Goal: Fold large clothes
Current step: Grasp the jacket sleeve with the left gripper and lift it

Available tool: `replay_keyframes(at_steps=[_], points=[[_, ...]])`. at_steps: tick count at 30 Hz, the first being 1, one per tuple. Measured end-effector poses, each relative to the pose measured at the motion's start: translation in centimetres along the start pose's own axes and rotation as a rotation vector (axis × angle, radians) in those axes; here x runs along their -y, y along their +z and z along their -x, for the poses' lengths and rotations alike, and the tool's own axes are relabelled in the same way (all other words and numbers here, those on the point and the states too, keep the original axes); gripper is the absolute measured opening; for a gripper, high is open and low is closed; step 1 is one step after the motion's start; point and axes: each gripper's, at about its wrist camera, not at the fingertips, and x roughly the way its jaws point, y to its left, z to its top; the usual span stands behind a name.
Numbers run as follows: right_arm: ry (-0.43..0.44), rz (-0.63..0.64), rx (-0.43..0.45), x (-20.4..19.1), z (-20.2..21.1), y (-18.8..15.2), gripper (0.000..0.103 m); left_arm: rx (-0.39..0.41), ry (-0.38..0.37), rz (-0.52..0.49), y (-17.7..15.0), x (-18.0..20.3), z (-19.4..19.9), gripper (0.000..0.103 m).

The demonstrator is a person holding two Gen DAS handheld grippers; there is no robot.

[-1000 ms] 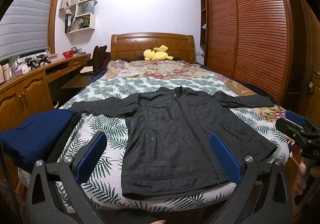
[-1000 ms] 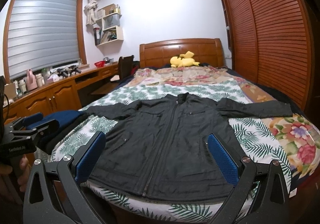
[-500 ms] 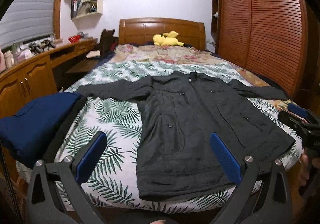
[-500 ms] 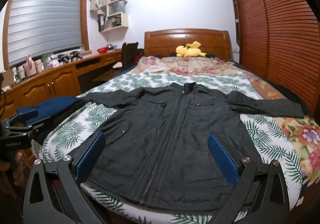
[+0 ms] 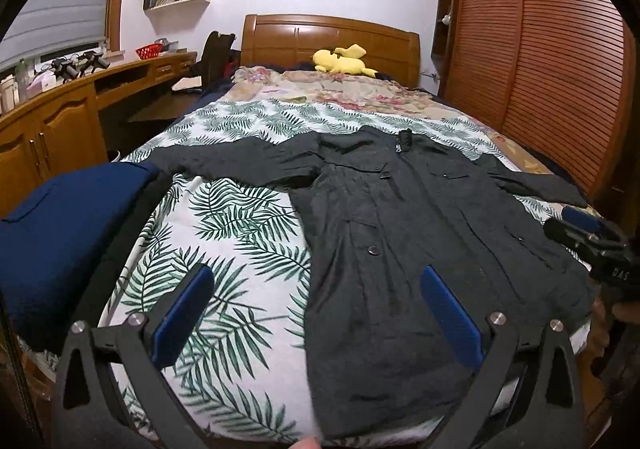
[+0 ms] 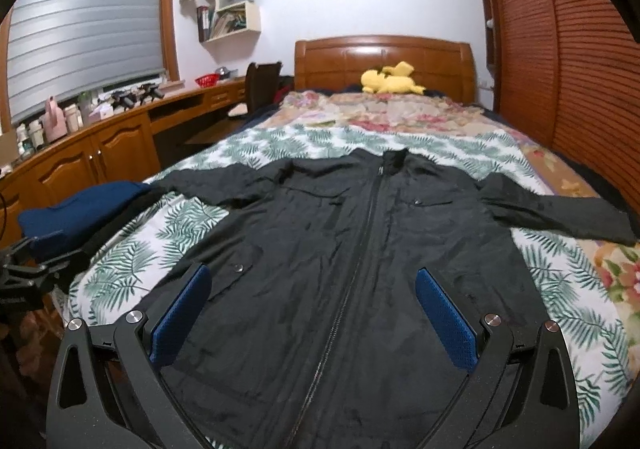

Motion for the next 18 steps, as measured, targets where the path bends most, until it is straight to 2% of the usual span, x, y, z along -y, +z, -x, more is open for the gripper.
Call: replay_keyframes(at_steps=[3, 12, 18], points=[[0.052, 0.004, -0.039, 0.1, -2.4, -0.2, 0.103, -0.006, -0.001, 0.005, 0.5, -1.0, -1.4, 0.103], [0.058, 0.056, -0.132, 0.0, -10.4, -1.3, 0.103, -0.032, 0.000, 0.023, 2.9, -4.4, -6.9, 0.103], [0.093, 0.068, -0.152, -0.4, -13.5, -1.7, 0.103, 0.011, 0.017, 0.067, 5.8, -7.9, -10.5, 0.095]])
